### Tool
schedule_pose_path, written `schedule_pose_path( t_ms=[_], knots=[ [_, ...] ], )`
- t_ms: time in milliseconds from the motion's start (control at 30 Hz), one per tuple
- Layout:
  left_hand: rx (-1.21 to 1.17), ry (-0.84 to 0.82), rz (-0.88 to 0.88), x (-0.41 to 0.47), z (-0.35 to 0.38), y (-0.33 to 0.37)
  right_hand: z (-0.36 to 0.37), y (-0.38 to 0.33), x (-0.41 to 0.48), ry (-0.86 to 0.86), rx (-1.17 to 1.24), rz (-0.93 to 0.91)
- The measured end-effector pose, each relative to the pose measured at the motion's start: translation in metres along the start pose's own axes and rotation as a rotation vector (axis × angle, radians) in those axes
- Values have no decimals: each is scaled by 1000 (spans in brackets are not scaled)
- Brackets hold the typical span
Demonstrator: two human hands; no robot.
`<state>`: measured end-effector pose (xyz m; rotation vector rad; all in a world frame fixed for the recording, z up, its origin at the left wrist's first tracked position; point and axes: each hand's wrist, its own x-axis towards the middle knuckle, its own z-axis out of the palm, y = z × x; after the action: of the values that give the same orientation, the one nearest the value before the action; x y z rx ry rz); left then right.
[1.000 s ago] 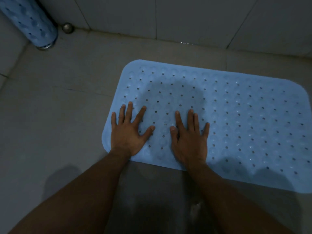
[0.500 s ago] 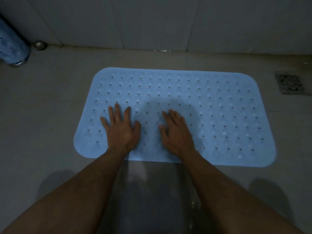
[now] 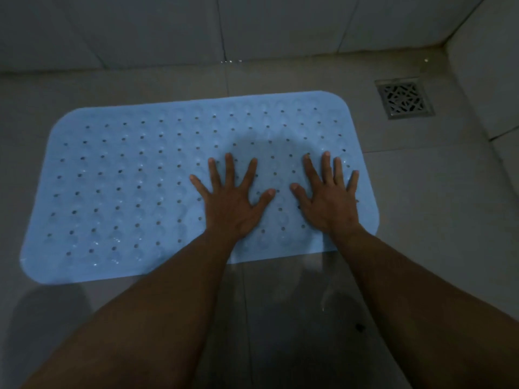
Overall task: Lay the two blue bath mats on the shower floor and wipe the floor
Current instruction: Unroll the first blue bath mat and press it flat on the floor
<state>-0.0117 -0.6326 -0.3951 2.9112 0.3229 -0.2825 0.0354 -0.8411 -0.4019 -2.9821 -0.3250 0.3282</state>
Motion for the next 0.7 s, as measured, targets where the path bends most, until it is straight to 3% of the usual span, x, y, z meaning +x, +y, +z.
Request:
schedule_pose_path(
  t_ms=[700],
  knots=[
    [78, -25, -49, 4, -4, 1, -1, -5, 0, -6, 4, 18]
  ],
)
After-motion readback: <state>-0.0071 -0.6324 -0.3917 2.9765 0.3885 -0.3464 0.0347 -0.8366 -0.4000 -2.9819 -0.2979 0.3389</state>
